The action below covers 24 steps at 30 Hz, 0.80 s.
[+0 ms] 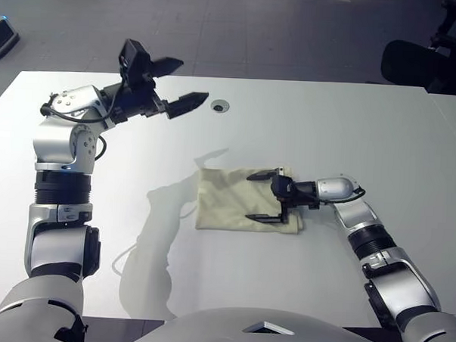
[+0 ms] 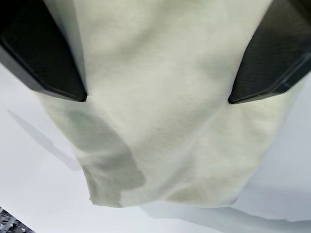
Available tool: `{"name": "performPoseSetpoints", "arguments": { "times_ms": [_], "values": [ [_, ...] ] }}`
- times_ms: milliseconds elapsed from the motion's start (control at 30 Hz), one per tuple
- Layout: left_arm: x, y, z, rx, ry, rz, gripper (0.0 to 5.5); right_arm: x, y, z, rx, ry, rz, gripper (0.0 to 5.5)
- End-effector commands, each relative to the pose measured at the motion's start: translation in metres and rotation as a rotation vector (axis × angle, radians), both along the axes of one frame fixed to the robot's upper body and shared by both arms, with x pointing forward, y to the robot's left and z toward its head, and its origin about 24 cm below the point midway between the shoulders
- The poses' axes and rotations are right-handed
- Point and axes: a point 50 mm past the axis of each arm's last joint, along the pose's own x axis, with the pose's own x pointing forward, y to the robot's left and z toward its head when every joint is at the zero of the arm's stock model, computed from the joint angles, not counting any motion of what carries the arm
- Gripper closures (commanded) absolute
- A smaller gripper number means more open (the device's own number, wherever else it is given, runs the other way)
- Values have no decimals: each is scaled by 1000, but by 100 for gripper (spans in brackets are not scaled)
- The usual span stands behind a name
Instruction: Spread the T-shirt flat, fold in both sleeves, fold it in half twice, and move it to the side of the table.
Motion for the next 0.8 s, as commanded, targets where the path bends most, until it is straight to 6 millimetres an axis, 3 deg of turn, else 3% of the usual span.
{"name": "performPoseSetpoints", "arguments": {
  "times_ms": [33, 100, 167, 233, 300, 433, 533, 600, 667, 733, 800],
  "values": [
    [-7, 0, 9, -31, -35, 75, 11, -85, -124, -91, -398, 463, -542, 10],
    [-13, 0, -3, 11, -37, 190, 11, -113, -157, -108, -484, 572, -847, 10],
    [-20, -4, -16, 115, -54, 299, 11, -136, -175, -121, -496, 669, -1143, 10],
    [-32, -21, -25, 87, -49, 352, 11, -165, -176, -138, -452, 776, -1415, 10],
    [-41, -37, -29, 30, -29, 380, 11, -181, -161, -151, -409, 858, -1518, 10],
    [-44, -45, -34, -18, 6, 453, 11, -177, -131, -162, -385, 871, -1520, 10],
    [-43, -36, -42, -3, 28, 551, 11, -153, -131, -152, -391, 740, -1533, 10],
    [-43, -28, -47, 1, 42, 640, 11, -108, -144, -116, -323, 414, -1586, 10],
    [-43, -20, -49, 22, 29, 719, 11, -54, -145, -51, -172, 45, -1587, 10],
    [-44, -12, -50, 48, 1, 790, 11, -12, -128, 33, 19, -264, -1555, 10],
    [-45, -9, -52, 49, -16, 827, 11, 3, -97, 86, 169, -411, -1486, 10]
  ]
}}
